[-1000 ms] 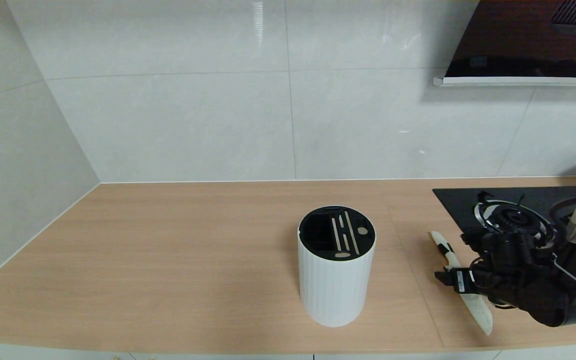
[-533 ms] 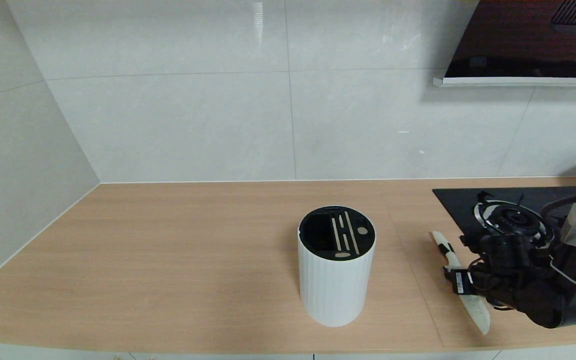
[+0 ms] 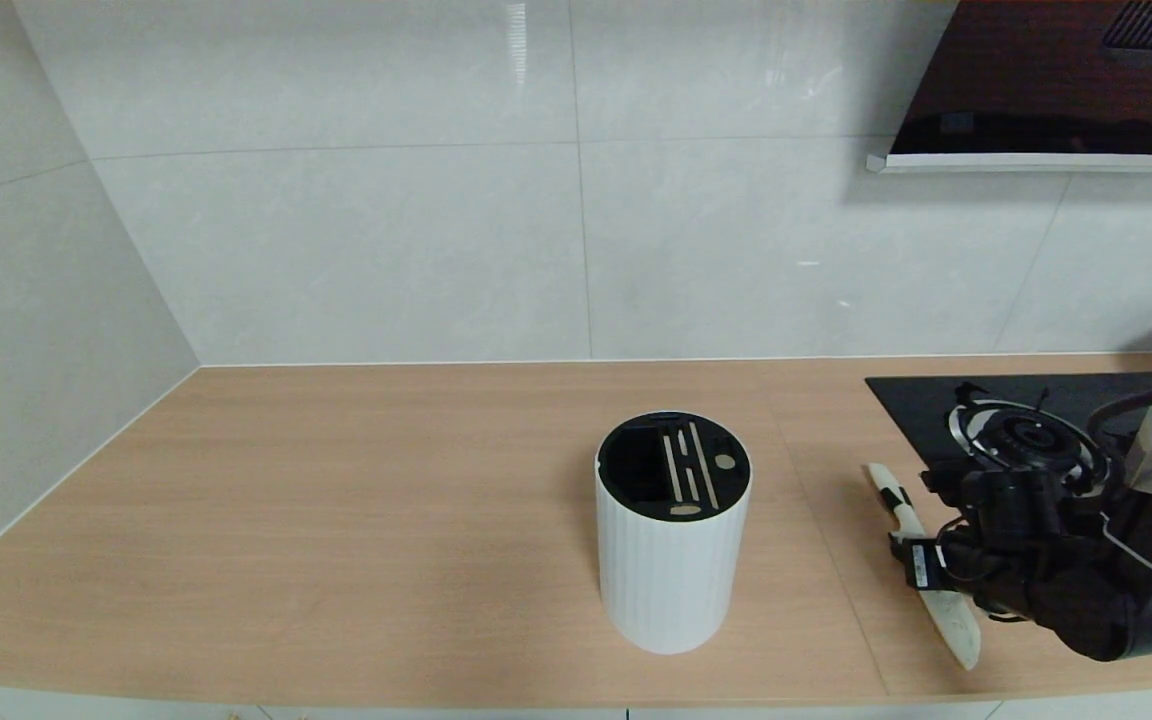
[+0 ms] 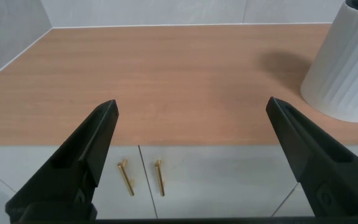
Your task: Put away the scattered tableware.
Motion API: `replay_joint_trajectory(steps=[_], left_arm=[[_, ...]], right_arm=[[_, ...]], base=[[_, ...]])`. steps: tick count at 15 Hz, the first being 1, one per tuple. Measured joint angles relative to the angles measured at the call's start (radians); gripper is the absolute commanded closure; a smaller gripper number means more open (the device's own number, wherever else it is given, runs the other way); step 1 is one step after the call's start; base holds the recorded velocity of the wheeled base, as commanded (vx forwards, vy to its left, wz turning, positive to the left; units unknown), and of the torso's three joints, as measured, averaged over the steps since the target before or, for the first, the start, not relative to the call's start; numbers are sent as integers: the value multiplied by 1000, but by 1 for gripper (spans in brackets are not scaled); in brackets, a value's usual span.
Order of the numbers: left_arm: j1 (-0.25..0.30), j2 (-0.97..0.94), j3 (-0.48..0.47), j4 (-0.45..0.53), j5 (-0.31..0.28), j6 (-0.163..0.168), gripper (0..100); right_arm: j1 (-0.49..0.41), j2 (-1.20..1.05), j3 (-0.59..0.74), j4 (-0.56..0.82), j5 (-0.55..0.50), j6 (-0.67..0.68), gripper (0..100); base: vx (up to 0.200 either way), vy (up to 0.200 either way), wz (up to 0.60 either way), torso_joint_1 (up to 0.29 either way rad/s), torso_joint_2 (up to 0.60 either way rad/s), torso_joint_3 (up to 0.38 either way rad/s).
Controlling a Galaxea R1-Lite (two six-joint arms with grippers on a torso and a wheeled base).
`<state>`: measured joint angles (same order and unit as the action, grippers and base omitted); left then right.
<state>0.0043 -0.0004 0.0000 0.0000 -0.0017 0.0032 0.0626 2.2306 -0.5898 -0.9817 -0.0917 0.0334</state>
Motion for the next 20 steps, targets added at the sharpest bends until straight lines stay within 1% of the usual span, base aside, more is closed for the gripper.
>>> replay_joint_trajectory(steps=[4,5,6,7,8,10,11,13,15,16,17,18,20], left_arm=[[0,0,0,0,-1,1,0],[0,0,-3,1,-12,4,0],[0,1,-23,4,-39,6,0],[-1,10,-69,17,-97,7,0],[-1,33,-134,36,-153,7,0],[-2,133,-290,70,-247,8,0],[-1,206,-363,82,-283,8,0],[-1,391,-508,94,-346,8,0],[-7,575,-621,90,-390,13,0],[-20,673,-663,64,-407,23,0],[-44,766,-693,17,-419,30,0],[-80,838,-709,-39,-425,31,0],[-200,983,-725,-157,-429,24,0]], right_arm=[[2,-113,39,-25,-2,-8,100],[7,-156,43,-24,-2,-8,100],[14,-204,40,-15,-2,-8,100],[28,-258,18,13,-2,-8,100],[46,-311,-17,58,-2,-9,100],[94,-418,-95,169,-2,-7,100],[122,-469,-126,207,-2,-6,100],[192,-565,-167,237,-7,-2,100],[258,-633,-177,256,-15,9,100],[310,-667,-176,274,-30,12,100],[364,-697,-173,287,-41,17,100],[409,-715,-170,294,-48,25,100],[488,-736,-166,300,-52,55,100]], base=[[0,0,0,0,0,0],[0,0,0,0,0,0],[0,0,0,0,0,0],[0,0,0,0,0,0],[0,0,0,0,0,0],[0,0,0,0,0,0],[0,0,0,0,0,0],[0,0,0,0,0,0],[0,0,0,0,0,0],[0,0,0,0,0,0],[0,0,0,0,0,0],[0,0,0,0,0,0],[0,0,0,0,0,0]])
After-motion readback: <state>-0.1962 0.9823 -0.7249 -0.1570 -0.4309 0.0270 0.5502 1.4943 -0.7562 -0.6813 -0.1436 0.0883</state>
